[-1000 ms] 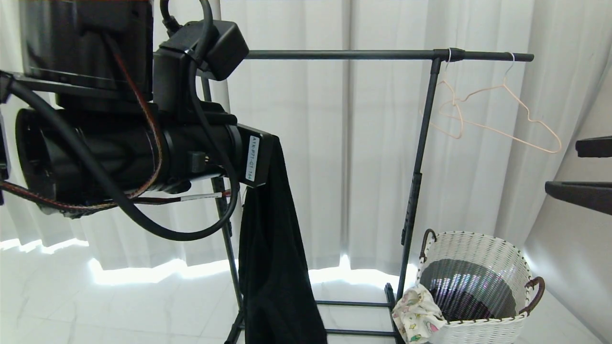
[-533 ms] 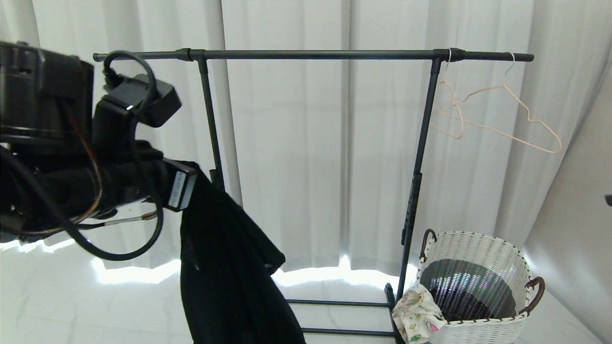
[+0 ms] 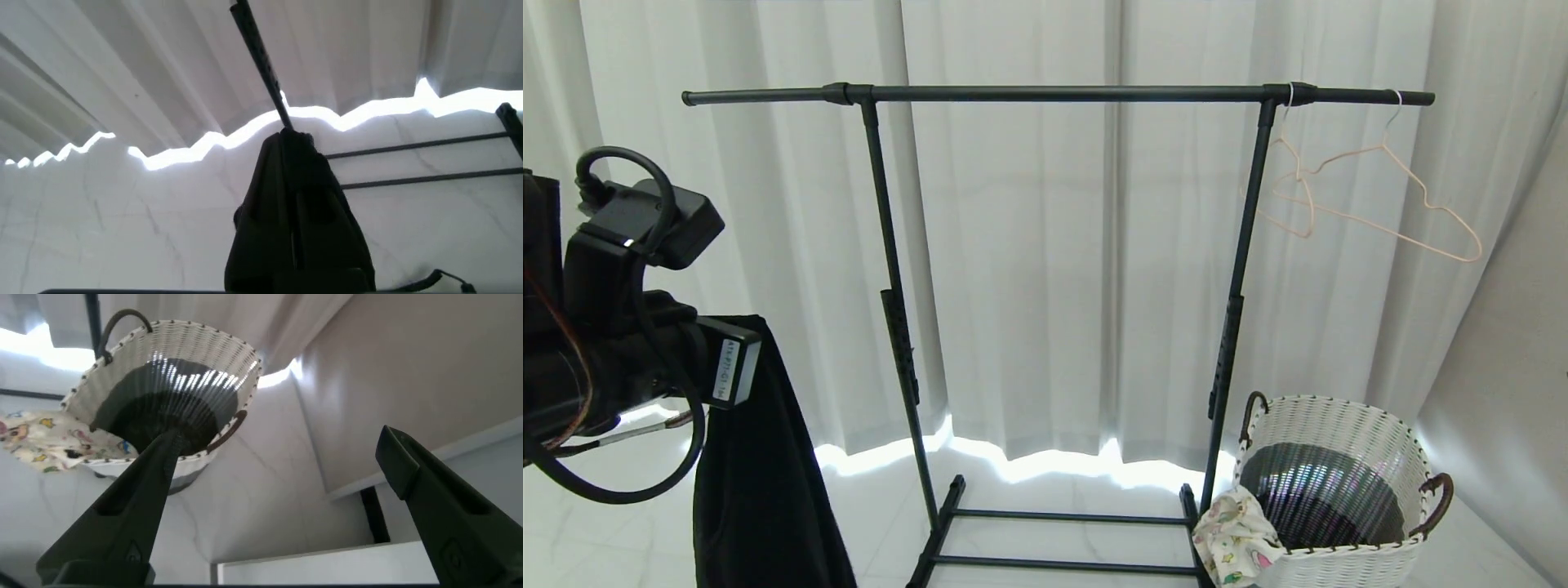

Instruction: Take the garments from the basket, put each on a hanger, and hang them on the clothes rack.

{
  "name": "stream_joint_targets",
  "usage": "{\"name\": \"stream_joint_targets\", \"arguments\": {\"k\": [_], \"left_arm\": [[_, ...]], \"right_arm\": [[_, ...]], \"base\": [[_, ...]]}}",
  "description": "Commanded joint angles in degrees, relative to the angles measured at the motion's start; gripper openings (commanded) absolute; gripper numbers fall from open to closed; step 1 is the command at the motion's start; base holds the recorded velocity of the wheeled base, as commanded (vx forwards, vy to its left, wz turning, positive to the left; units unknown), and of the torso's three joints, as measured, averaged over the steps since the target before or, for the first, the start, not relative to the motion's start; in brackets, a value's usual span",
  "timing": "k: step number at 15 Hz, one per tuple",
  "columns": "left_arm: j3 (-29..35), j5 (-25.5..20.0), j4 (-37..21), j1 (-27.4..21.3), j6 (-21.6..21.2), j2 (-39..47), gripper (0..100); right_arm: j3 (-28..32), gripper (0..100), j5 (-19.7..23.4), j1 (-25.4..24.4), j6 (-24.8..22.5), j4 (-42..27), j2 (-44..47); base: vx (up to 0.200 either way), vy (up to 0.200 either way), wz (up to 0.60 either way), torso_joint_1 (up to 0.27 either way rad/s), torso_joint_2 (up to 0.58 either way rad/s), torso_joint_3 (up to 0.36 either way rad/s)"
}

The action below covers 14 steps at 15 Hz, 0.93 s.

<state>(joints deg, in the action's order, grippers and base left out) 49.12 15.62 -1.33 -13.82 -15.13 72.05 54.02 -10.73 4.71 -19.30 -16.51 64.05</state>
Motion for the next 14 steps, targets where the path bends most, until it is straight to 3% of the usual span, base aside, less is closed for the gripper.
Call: {"name": "stream_joint_targets", "arguments": {"k": [1,8,14], "left_arm": [[-3.15,0.03,2.47,-0.06,-0.34,-1.12,0],[-7.72,0.03,4.23,-0.33,-0.43,-5.34,0],[-8.42,0.03,4.23,-0.33,-2.71,-6.57,0]], "right_arm": [[-1.02,100,0.36,0.04,-0.04,0.25,-0.77],[1.35,100,4.58,0.13,0.05,0.95,-1.21],[2.15,100,4.58,-0.14,-2.15,7.19,1.96]], "base": [[0.0,0.0,0.0,0.0,0.0,0.0],[0.0,0.0,0.0,0.112,-0.32,-0.199],[0.0,0.0,0.0,0.194,-0.47,-0.282]]}}
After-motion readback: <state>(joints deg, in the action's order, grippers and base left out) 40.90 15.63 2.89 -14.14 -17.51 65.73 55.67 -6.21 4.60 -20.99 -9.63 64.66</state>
